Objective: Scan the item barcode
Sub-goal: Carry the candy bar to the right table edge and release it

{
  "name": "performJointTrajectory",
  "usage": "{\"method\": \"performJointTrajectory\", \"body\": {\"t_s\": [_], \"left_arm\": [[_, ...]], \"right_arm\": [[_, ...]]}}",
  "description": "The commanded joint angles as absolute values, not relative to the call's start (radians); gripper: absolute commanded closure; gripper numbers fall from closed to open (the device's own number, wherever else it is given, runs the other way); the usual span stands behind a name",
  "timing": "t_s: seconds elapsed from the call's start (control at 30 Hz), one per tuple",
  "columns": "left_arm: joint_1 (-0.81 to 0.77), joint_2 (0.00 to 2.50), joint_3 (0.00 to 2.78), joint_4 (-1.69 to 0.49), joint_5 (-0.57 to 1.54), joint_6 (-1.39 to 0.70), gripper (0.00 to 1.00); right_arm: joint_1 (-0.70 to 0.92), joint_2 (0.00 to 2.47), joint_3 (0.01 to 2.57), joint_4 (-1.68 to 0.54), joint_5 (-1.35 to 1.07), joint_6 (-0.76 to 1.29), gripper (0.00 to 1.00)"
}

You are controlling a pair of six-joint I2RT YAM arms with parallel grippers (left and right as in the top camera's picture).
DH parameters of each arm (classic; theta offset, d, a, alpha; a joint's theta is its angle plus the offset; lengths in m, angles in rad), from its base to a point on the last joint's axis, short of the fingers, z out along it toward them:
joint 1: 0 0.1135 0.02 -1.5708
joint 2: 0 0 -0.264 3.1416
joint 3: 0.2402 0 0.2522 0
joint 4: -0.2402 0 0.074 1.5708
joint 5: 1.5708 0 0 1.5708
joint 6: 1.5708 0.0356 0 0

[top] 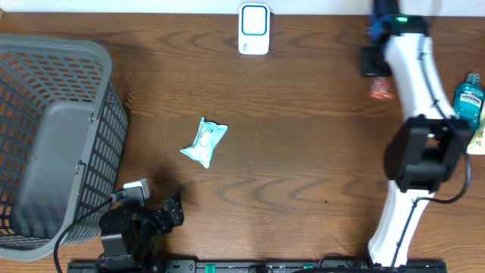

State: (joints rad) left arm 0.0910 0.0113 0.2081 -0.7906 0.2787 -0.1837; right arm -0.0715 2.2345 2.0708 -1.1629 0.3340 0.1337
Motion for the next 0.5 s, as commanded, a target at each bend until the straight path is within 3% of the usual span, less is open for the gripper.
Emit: {"method": "performJointTrajectory", "body": {"t_s": [0.0,0.23,0.27,0.33,0.43,0.47], "left_arm": [[0.095,0.009,0.202,-0.859,0.279,-0.185,0.02],[0.095,0.009,0.202,-0.859,0.279,-0.185,0.02],[0.095,0.009,0.202,-0.859,0.279,-0.185,0.02],[0.095,0.009,0.202,-0.859,0.279,-0.185,0.02],[0.095,0.009,0.202,-0.859,0.279,-0.185,0.02],[0.095,0.009,0.202,-0.859,0.279,-0.185,0.02]], "right_arm": [[-0.144,2.239,2.035,-1.175,0.494,0.400,0.99],[-0.279,2.239,1.948,-1.142,0.558,0.479,0.99],[-0.290,2.239,1.943,-1.140,0.559,0.478,0.90],[-0.311,2.238,1.943,-1.141,0.558,0.487,0.44],[-0.317,2.217,1.952,-1.150,0.554,0.497,0.19],[-0.313,2.204,1.957,-1.163,0.554,0.502,0.02]]}}
